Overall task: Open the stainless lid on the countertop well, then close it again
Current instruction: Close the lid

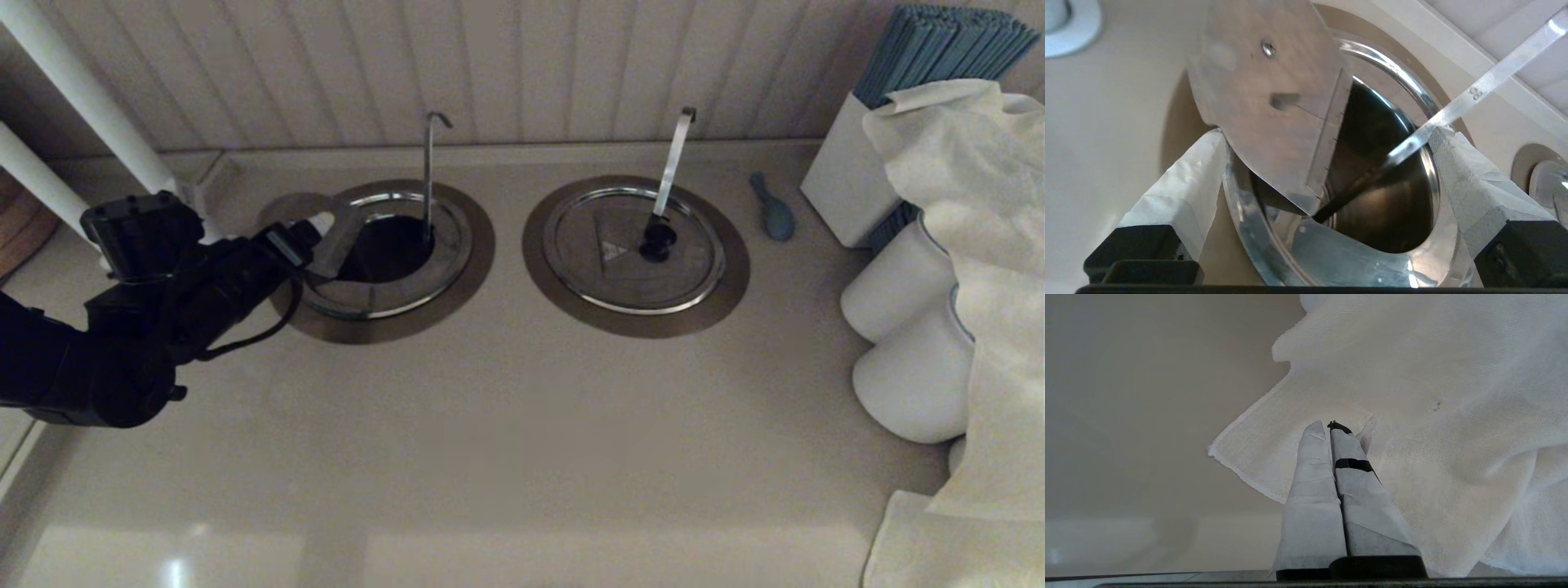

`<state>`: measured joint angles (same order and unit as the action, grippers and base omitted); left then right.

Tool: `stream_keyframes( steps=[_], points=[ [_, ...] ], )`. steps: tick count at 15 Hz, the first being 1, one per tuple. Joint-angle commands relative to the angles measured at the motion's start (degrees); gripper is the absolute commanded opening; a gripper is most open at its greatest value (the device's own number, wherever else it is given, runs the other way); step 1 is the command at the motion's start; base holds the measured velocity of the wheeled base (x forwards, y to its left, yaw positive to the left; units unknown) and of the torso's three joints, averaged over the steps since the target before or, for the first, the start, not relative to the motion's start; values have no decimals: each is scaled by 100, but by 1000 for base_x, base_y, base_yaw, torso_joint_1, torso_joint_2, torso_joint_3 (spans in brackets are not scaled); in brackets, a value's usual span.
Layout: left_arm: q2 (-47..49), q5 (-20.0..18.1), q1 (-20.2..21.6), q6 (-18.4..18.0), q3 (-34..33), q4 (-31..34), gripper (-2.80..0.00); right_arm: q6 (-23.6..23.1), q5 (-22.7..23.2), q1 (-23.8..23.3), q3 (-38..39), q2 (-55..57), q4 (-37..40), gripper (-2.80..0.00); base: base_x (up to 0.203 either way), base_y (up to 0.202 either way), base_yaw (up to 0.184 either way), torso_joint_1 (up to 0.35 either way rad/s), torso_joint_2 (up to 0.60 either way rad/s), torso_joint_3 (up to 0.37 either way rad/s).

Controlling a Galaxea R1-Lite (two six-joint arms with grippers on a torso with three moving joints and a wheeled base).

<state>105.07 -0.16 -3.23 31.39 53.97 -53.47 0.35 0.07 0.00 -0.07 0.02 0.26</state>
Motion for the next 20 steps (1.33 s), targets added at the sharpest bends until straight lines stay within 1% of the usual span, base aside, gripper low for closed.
stream_keyframes(
  steps=[1, 3, 13, 20],
  points=[
    [-39, 9, -57, 25, 7, -32, 0, 0, 1, 0, -1, -1, 0, -280, 0, 0, 0, 0, 0, 0],
    [-39, 124, -140, 25, 14, -32, 0, -8, 1, 0, -1, -2, 0, -280, 0, 0, 0, 0, 0, 0],
    [-414, 156, -408, 34, -50, -32, 0, 0, 1, 0, -1, -2, 0, -280, 0, 0, 0, 0, 0, 0],
    [-649, 124, -949, 6, -297, -23, 0, 0, 2, 0, -1, 4, 0, -280, 0, 0, 0, 0, 0, 0]
  ],
)
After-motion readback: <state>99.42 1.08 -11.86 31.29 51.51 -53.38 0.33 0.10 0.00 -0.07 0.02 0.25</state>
